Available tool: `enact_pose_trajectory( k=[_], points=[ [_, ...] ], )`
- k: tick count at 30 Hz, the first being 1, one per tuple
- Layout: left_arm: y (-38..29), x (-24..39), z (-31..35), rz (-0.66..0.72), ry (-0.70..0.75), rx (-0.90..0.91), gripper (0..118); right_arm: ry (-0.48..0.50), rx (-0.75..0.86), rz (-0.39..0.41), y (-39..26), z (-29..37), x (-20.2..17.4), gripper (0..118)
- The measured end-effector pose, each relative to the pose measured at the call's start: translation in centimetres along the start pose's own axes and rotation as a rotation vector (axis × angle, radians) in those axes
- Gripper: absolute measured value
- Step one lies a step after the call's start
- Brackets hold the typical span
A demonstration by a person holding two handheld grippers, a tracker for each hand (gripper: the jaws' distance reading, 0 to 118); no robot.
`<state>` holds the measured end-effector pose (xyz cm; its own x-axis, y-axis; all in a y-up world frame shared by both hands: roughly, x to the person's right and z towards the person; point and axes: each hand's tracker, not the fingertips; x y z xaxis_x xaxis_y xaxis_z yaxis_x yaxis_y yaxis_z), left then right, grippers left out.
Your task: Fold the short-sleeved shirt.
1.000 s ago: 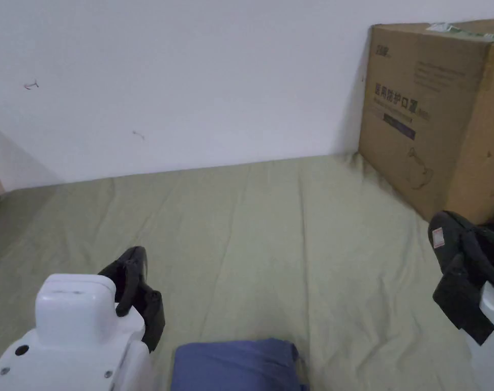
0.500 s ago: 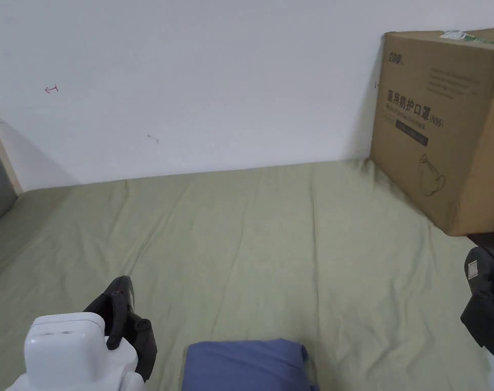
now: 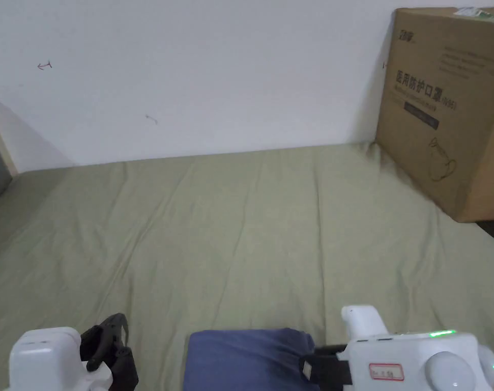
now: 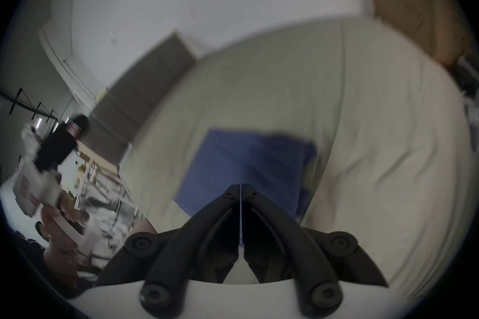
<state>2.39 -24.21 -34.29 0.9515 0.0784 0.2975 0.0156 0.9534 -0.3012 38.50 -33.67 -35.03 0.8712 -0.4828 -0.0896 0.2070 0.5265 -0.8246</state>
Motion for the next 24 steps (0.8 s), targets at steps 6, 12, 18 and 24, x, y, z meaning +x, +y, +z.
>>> enact_pose_trajectory(
  k=[6,12,18,24],
  points=[
    [-2.0,-5.6,-3.3,0.172,-0.143,-0.174,0,0.057,-0.123,-0.21,-2.4,-4.7,4.7,1],
    [-7.6,-11.9,-11.7,0.602,-0.527,-0.557,112,0.086,-0.127,-0.218,-2.4,-4.0,5.9,1],
    [-13.8,-12.7,-18.8,0.911,-0.724,-0.732,118,0.082,-0.117,-0.229,-2.6,-4.2,5.6,1],
    [-15.8,-7.6,-24.6,0.998,-0.986,-0.859,118,0.083,-0.118,-0.259,-2.6,-4.1,5.2,1]
  ],
)
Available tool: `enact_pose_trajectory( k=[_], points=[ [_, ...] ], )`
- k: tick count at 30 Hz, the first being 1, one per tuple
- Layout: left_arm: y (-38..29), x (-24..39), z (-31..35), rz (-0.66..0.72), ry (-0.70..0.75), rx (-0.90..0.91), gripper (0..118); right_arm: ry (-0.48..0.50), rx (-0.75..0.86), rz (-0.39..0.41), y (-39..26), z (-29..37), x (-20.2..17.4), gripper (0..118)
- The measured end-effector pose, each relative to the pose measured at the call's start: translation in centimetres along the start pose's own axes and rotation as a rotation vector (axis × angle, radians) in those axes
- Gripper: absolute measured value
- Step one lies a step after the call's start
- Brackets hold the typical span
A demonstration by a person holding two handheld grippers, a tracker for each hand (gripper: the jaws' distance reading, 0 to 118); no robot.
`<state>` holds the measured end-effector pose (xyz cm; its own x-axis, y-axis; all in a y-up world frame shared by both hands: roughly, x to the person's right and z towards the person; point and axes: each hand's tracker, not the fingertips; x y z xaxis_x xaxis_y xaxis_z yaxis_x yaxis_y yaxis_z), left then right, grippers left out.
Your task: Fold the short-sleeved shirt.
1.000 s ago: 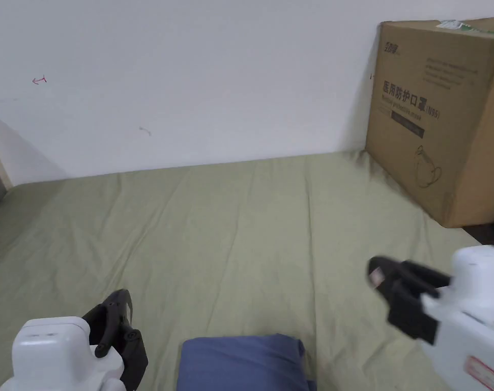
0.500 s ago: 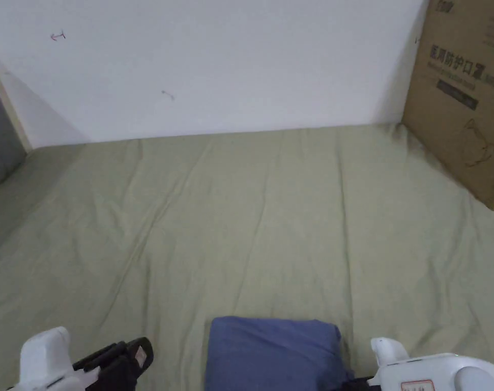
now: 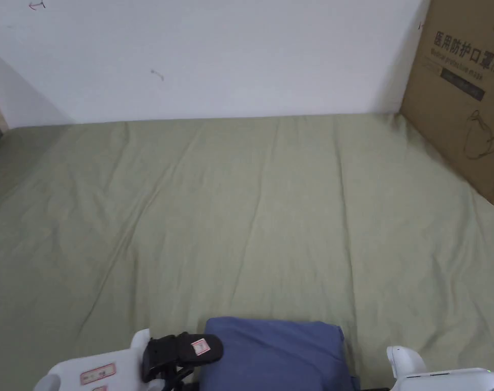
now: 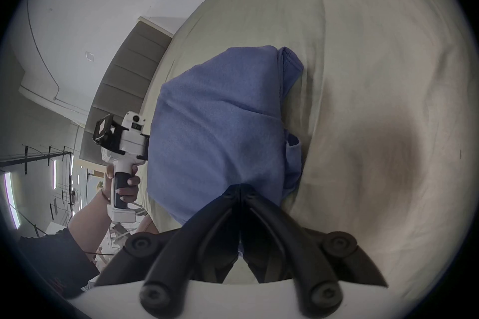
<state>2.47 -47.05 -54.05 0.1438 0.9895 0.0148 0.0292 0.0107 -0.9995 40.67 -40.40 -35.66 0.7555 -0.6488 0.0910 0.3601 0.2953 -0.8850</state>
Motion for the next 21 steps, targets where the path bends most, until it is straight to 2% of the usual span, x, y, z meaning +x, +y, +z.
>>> enact_pose_trajectory(
  k=[2,6,7,8,9,10,11,12,13,14,16,18,21],
  points=[
    [0.5,0.3,-1.8,-0.065,0.039,-0.047,118,-0.008,0.001,0.0,-0.1,0.0,-0.3,1],
    [0.7,0.1,-3.2,-0.043,0.021,0.001,118,-0.021,0.015,0.007,-0.5,0.0,-0.7,1],
    [0.4,-0.2,-2.9,-0.058,0.027,0.008,114,-0.018,0.02,0.001,-0.5,0.0,-0.6,1],
    [0.4,-0.1,-2.8,-0.106,0.059,0.004,90,-0.008,0.023,-0.012,-0.5,0.0,-0.2,1],
    [0.3,-0.1,-2.6,-0.153,0.123,0.014,46,0.003,0.027,-0.029,-0.5,0.0,0.0,1],
    [0.0,-0.5,-2.5,-0.187,0.292,0.04,19,0.015,0.03,-0.05,-0.6,0.0,0.2,1],
    [-0.6,-1.2,-2.3,-0.189,0.388,0.051,19,0.05,0.036,-0.083,-0.6,0.0,0.4,1],
    [-1.2,-0.8,-2.3,-0.133,0.217,0.098,19,0.052,0.037,-0.12,-0.6,0.1,0.3,1],
    [-1.4,0.5,-2.6,-0.118,0.221,0.123,19,0.007,0.036,-0.152,-0.7,0.3,0.0,1],
    [-1.6,2.1,-3.0,-0.182,0.344,0.098,19,-0.031,0.038,-0.172,-0.7,0.9,-0.8,1],
    [-2.2,4.8,-2.6,-0.277,0.36,0.104,19,-0.118,0.074,-0.106,-0.4,2.6,-1.9,1],
    [-2.2,8.2,-1.5,-0.336,0.331,0.08,19,-0.122,0.146,0.001,-0.3,4.8,-3.8,1],
    [-1.4,12.3,2.3,-0.467,0.503,0.058,19,-0.102,0.207,0.088,0.0,8.2,-6.5,1]
  ],
)
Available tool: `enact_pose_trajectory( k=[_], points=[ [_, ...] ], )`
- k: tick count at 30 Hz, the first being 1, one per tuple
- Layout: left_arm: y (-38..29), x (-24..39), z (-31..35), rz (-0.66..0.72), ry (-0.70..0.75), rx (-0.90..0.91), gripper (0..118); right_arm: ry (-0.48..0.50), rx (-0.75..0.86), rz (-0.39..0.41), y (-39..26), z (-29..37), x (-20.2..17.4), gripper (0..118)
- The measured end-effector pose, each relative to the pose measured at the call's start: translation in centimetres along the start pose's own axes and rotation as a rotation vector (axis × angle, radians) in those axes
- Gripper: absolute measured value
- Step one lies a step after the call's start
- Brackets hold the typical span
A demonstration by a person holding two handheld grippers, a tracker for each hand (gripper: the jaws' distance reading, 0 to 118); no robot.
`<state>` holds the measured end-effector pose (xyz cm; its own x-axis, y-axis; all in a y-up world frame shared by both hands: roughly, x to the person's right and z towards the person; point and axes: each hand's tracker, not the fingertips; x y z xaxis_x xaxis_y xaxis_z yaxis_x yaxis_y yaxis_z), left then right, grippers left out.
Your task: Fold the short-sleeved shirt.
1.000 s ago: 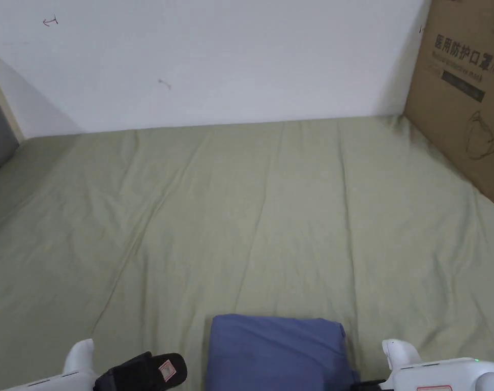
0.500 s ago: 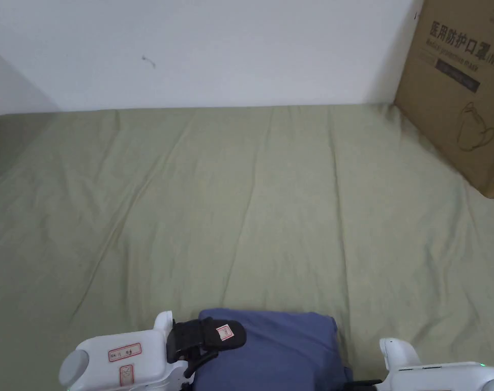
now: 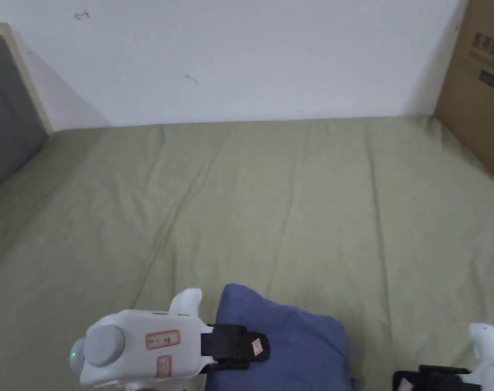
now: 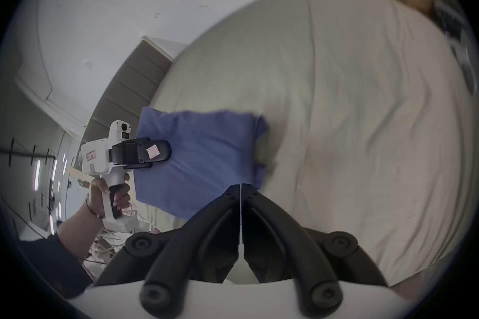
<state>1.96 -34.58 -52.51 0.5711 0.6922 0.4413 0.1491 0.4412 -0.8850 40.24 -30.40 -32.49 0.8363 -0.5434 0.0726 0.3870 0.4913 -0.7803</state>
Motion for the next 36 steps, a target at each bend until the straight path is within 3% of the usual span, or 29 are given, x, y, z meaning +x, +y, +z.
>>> enact_pose_trajectory(
  k=[4,8,12,15,18,19,20,21,22,28,32,34,36],
  points=[
    [2.3,-3.0,7.3,-0.04,0.177,0.002,19,-0.007,0.069,0.113,0.6,3.2,-2.9,1],
    [4.1,-6.9,14.1,-0.12,0.48,-0.039,19,-0.123,0.134,0.17,0.2,4.6,-4.4,1],
    [4.7,-10.6,18.4,-0.125,0.717,-0.075,19,-0.141,0.102,0.144,0.5,4.3,-3.9,1],
    [5.4,-12.8,20.4,-0.093,0.829,-0.103,19,-0.211,0.115,0.043,0.5,4.4,-3.8,1],
    [5.7,-14.2,22.0,-0.123,0.855,-0.097,23,-0.123,0.145,-0.054,1.1,4.9,-3.7,1],
    [5.6,-14.5,22.7,-0.134,0.861,-0.089,37,-0.114,0.154,-0.067,1.3,5.0,-3.6,1],
    [5.5,-14.6,23.2,-0.16,0.885,-0.077,73,-0.12,0.154,-0.067,1.5,5.2,-3.7,1],
    [5.5,-14.7,23.7,-0.164,0.935,-0.089,100,-0.123,0.155,-0.064,1.6,5.3,-3.9,1],
    [5.4,-14.9,24.4,-0.168,0.972,-0.078,116,-0.124,0.157,-0.061,1.7,5.4,-4.1,1],
    [4.6,-14.1,28.0,-0.102,0.88,0.085,116,-0.126,0.176,-0.016,2.0,5.2,-4.8,1],
    [3.6,-11.8,26.9,-0.137,0.875,0.108,116,-0.115,0.171,-0.004,2.0,5.2,-5.0,1],
    [3.0,-9.9,25.4,-0.157,0.802,0.145,116,-0.113,0.176,0.015,1.9,5.5,-5.3,1],
    [1.6,-7.6,22.6,-0.121,0.725,0.252,100,-0.117,0.189,0.057,1.6,5.6,-5.4,1]
  ],
)
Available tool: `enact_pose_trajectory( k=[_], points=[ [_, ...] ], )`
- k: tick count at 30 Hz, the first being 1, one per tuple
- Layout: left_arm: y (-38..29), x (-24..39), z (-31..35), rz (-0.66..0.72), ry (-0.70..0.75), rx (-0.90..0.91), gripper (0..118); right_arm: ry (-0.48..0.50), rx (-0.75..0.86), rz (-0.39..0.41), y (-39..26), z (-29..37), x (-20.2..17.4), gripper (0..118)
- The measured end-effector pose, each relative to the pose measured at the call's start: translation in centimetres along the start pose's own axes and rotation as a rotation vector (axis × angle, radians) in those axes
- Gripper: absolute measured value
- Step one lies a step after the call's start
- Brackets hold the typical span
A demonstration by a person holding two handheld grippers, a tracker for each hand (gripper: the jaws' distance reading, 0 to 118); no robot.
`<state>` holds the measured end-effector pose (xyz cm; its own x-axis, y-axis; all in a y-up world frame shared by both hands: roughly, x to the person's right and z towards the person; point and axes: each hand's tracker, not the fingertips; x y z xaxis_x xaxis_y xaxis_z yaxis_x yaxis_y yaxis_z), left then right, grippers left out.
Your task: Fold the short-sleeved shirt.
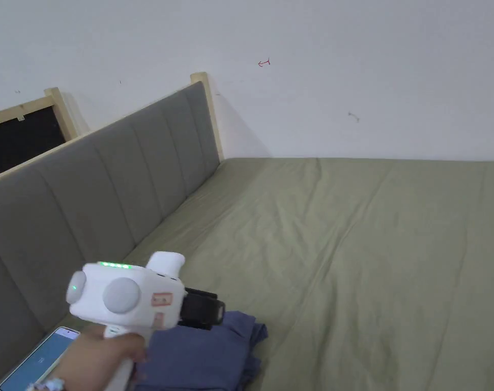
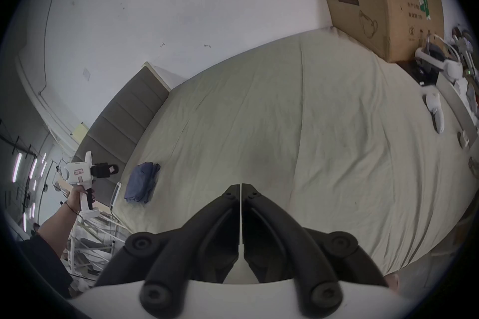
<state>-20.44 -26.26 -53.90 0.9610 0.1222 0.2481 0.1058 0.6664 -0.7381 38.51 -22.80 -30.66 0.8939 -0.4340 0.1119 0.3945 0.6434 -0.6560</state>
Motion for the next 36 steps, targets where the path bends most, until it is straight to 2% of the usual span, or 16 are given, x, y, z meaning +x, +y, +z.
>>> enact_pose_trajectory(
  k=[1,2,3,4,7,10,13,17,21,23,25,26,28,31,34,36],
  points=[
    [-0.9,2.0,-0.4,0.049,-0.048,0.007,80,-0.003,0.003,0.019,-0.1,0.0,-0.1,1],
    [-1.7,4.5,-0.9,0.083,-0.101,0.001,40,0.009,0.009,0.031,-0.3,0.0,0.0,1],
    [-2.6,7.0,-1.3,0.088,-0.135,0.007,16,0.025,0.011,0.04,-0.6,-0.2,0.2,1],
    [-3.2,9.3,-1.5,0.073,-0.16,0.017,6,0.023,0.002,0.038,-0.7,-0.5,0.3,1],
    [-4.2,16.7,-0.2,-0.018,-0.234,0.104,2,0.035,-0.01,0.024,-1.1,-0.5,0.7,1],
    [-3.9,23.1,3.6,-0.115,-0.267,0.302,0,0.035,0.092,0.06,-0.7,1.6,0.1,1],
    [-3.1,27.7,8.2,-0.147,-0.273,0.531,0,0.055,0.26,0.136,0.5,5.3,-1.0,1],
    [-1.8,31.4,12.7,-0.16,-0.221,0.727,0,0.027,0.529,0.287,2.0,10.6,-3.2,1],
    [-2.3,33.5,15.8,-0.181,-0.089,0.874,0,-0.087,0.807,0.435,1.5,14.2,-5.0,1],
    [-3.3,34.2,16.8,-0.181,-0.009,0.938,0,-0.088,0.942,0.467,0.4,15.0,-4.6,1],
    [-5.0,34.7,17.7,-0.181,0.053,0.983,0,-0.18,1.039,0.45,-1.1,14.8,-4.1,1],
    [-5.8,35.1,17.9,-0.169,0.087,1.0,0,-0.219,1.027,0.428,-1.5,14.6,-3.8,1],
    [-7.2,35.1,18.3,-0.169,0.058,0.991,0,-0.219,0.961,0.396,-1.9,13.8,-2.9,1],
    [-8.3,35.6,18.3,-0.183,0.094,0.975,0,-0.279,0.876,0.363,-2.0,12.9,-1.9,1],
    [-8.3,35.6,18.2,-0.182,0.104,0.969,0,-0.216,0.856,0.303,-1.9,13.1,-0.9,1],
    [-8.1,35.4,17.9,-0.159,0.112,0.955,0,-0.255,0.854,0.291,-1.5,13.0,-1.1,1]
  ],
)
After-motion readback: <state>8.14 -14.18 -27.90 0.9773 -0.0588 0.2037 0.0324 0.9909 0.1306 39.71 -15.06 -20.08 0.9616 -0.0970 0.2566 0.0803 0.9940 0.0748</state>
